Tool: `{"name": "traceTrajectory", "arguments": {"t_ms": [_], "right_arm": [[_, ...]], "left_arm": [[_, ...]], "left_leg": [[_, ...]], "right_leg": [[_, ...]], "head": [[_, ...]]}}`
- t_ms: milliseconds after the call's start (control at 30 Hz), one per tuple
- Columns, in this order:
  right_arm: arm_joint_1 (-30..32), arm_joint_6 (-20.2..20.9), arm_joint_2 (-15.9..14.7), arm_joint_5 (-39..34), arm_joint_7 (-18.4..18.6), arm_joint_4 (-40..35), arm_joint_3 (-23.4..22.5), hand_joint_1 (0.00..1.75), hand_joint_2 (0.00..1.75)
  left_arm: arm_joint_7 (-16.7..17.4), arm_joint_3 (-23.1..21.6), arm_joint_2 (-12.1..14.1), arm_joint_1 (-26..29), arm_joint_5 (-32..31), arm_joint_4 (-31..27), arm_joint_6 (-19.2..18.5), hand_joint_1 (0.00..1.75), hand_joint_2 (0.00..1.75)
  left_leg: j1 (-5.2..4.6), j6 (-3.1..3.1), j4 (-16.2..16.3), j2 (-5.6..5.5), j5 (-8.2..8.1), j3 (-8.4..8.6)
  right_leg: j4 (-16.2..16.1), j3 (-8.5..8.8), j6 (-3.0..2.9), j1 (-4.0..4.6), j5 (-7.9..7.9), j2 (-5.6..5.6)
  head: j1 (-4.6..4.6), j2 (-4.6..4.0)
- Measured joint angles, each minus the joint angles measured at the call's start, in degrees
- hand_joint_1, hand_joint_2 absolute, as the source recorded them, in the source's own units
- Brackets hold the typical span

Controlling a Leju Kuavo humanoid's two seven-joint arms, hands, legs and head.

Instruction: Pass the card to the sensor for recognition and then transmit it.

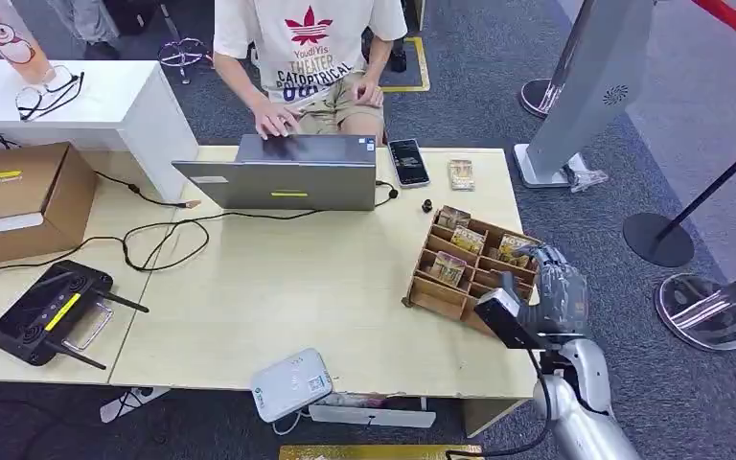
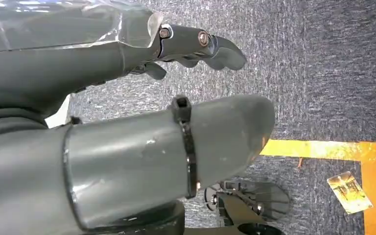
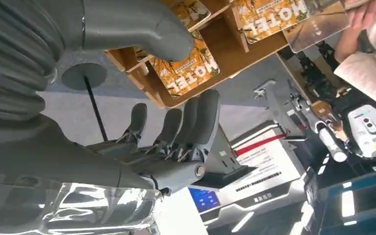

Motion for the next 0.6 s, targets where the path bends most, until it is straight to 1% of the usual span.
{"name": "traceTrajectory", "arguments": {"t_ms": [333, 400, 500, 600], "right_arm": [[0.12, 2.21, 0.22, 1.07, 0.68, -0.72, 1.84, 0.91, 1.75], [0.05, 2.21, 0.33, 1.07, 0.74, -0.65, 2.14, 0.87, 1.75], [-0.01, 2.73, 0.39, 1.11, 0.96, -0.50, 2.69, 0.94, 1.75], [-0.04, 2.88, 0.46, 1.44, 1.31, -0.28, 2.80, 0.94, 1.75]], "left_arm": [[0.09, 0.81, 0.00, -0.03, 0.18, 0.00, -0.02, 0.00, 0.00], [0.09, 1.03, -0.02, -0.03, 0.28, 0.00, 0.00, 0.00, 0.00], [0.09, 1.09, -0.02, -0.03, 0.33, 0.00, 0.02, 0.00, 0.00], [0.09, 1.14, -0.02, -0.03, 0.28, -0.02, 0.02, 0.00, 0.00]], "left_leg": [[0.00, 0.00, 0.00, 0.00, 0.00, 0.00], [0.00, 0.00, 0.00, 0.00, 0.00, 0.00], [0.00, 0.00, 0.00, 0.00, 0.00, 0.00], [0.00, 0.00, 0.00, 0.00, 0.00, -0.01]], "right_leg": [[0.00, 0.01, 0.00, 0.00, 0.00, 0.00], [0.00, 0.01, 0.00, 0.00, 0.00, 0.00], [0.00, 0.00, 0.00, 0.00, 0.00, 0.00], [0.00, 0.00, 0.00, 0.00, 0.00, -0.01]], "head": [[0.00, 0.00], [0.02, 0.00], [0.00, 0.00], [0.00, 0.00]]}}
